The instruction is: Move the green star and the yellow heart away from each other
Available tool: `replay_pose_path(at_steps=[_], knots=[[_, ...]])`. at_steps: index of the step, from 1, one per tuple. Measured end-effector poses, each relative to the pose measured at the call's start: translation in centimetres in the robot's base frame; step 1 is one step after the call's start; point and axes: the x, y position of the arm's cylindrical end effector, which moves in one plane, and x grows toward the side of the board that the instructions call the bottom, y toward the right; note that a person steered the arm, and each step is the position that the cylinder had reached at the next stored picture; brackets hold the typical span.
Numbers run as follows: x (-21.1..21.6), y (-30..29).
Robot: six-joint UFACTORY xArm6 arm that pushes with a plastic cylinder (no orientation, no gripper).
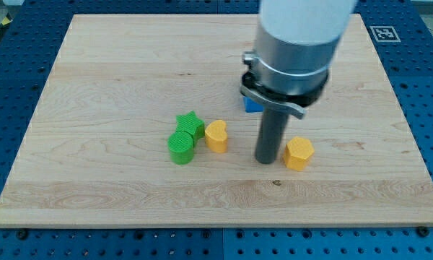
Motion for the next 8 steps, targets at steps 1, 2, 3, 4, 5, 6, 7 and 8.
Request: replay_pose_path(at_steps=[1, 2, 3, 4, 5, 6, 7, 8], knots=[[-2.1, -1.2], [-4.6, -1.3], [-5.2, -5.5], [-5.2, -9.7], [-5.2, -11.2], [-3.7, -11.4], [-2.7, -11.4], [-2.2, -9.6]])
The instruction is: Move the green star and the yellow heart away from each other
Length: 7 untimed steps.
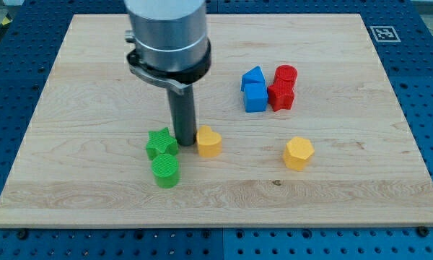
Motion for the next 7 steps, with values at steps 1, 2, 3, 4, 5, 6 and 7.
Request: replay_pose_path(at_steps=[1, 2, 3, 4, 5, 6, 7], knots=[[1.3, 0.9], [2.4, 2.1], [2.5, 4.6], [2.5, 6.1], [2.5, 6.7], [2.0, 6.8], [1.2, 6.8]])
